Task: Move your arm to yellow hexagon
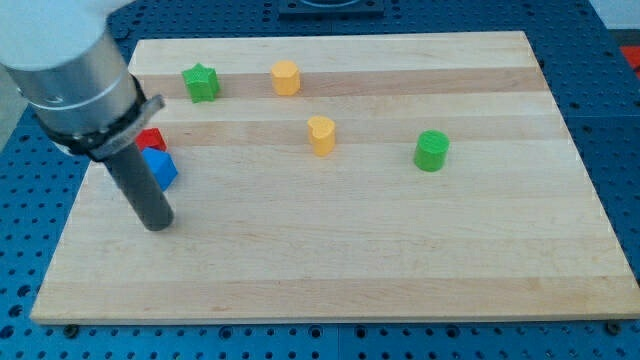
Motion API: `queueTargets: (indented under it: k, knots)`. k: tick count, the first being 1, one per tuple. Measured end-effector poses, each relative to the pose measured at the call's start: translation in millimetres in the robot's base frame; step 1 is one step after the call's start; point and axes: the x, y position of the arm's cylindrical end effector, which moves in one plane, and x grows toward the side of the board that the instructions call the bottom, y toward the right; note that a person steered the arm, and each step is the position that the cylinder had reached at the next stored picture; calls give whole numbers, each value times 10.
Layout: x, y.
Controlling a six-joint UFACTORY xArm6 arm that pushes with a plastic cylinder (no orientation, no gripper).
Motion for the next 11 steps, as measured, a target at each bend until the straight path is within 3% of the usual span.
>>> queueTargets:
  k: [3, 5, 8, 11]
  knots:
    - [47, 245]
    - [-415, 389]
    - [-1431, 510]
    - [-1908, 1140]
